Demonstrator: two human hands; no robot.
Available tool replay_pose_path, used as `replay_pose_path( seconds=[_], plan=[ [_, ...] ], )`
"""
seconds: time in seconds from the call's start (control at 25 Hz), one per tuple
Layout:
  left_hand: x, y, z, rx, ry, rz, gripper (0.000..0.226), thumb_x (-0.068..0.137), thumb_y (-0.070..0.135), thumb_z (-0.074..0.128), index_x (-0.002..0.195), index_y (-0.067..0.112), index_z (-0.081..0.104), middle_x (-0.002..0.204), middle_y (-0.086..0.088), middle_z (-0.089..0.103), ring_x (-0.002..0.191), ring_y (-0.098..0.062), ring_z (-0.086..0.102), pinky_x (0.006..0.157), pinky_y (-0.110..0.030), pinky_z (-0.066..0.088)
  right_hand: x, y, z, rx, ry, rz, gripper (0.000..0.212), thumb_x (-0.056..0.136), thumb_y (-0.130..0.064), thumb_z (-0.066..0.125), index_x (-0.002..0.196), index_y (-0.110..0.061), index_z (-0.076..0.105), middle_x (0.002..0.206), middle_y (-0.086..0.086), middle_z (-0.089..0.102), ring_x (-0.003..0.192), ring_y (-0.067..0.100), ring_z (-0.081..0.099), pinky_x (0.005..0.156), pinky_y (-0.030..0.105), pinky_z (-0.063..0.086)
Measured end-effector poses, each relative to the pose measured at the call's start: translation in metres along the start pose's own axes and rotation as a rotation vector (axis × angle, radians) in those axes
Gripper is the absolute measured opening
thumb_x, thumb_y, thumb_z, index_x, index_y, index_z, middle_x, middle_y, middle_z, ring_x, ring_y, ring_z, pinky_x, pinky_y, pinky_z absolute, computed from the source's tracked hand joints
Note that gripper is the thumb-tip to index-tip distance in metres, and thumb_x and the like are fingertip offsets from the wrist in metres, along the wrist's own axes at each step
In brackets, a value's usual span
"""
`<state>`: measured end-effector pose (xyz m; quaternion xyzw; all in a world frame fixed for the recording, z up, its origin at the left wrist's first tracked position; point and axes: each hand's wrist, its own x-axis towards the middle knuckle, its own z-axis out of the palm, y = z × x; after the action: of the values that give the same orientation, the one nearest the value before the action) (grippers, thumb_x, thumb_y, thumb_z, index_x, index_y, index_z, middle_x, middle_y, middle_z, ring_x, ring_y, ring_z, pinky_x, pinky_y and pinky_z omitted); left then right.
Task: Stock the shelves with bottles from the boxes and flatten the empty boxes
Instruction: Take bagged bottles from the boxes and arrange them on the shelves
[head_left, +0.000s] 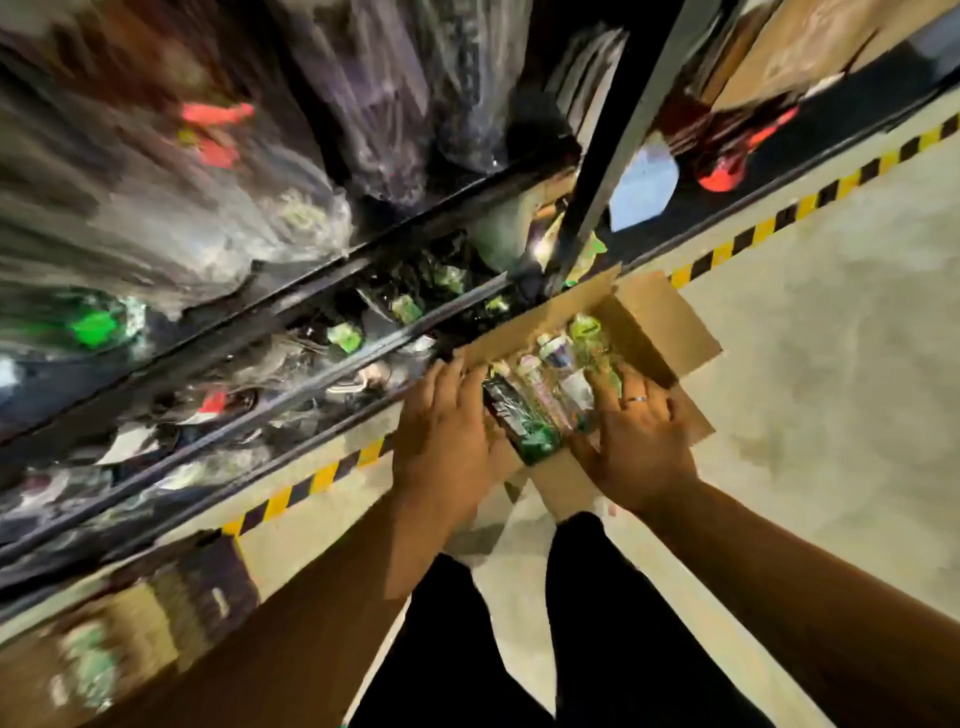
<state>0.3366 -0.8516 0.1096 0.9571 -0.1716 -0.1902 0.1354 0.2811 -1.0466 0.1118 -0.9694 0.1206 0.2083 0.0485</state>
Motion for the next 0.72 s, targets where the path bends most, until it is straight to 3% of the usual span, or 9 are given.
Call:
replay_pose_path(
  seconds=[0.12,0.24,0.28,0.44,0.72],
  plan=[
    [0.033,0.007,0.076,-0.008,-0.046,-0.117,0.072,0.088,0.041,0.059,0.151,0.014,0.035,0.157,-0.012,0.031,0.143,-0.035,0.029,0.117,-0.046,0.027,0.054,0.029,0.065,0.025,-0.175,-0.014,0.079,0.093,-0.063,0.044,0.156,-0.026,0.013,0.161,0.014,0.019,0.144,0.038,0.025,0.111,0.047,0.028],
    [0.057,-0.006,0.164,-0.038,-0.006,-0.226,0.068,0.078,0.031,0.07,0.138,0.006,0.052,0.142,-0.018,0.052,0.13,-0.038,0.049,0.108,-0.045,0.043,0.108,0.041,0.146,0.11,-0.272,-0.006,0.079,0.093,-0.058,0.05,0.155,-0.024,0.014,0.16,0.015,0.018,0.143,0.039,0.023,0.112,0.048,0.028],
    [0.06,-0.016,0.193,-0.053,-0.016,-0.28,0.067,0.077,0.029,0.072,0.136,0.005,0.052,0.14,-0.018,0.054,0.129,-0.037,0.05,0.108,-0.043,0.041,0.123,0.039,0.177,0.141,-0.311,0.005,0.079,0.093,-0.056,0.052,0.155,-0.024,0.016,0.159,0.015,0.02,0.143,0.039,0.025,0.112,0.048,0.03],
    [0.067,-0.052,0.283,-0.084,-0.12,-0.398,0.074,0.09,0.038,0.062,0.152,0.014,0.029,0.158,-0.01,0.031,0.146,-0.027,0.027,0.119,-0.038,0.024,0.168,0.02,0.292,0.297,-0.389,-0.016,0.08,0.094,-0.052,0.055,0.156,-0.02,0.015,0.158,0.017,0.021,0.143,0.041,0.026,0.114,0.056,0.031],
    [0.072,-0.107,0.383,-0.164,-0.121,-0.423,0.078,0.088,0.038,0.068,0.151,0.009,0.032,0.156,-0.011,0.036,0.144,-0.029,0.031,0.118,-0.043,0.03,0.226,-0.009,0.443,0.476,-0.483,0.028,0.087,0.086,-0.052,0.065,0.153,-0.022,0.018,0.151,0.017,0.033,0.133,0.04,0.04,0.098,0.051,0.045]
  ],
)
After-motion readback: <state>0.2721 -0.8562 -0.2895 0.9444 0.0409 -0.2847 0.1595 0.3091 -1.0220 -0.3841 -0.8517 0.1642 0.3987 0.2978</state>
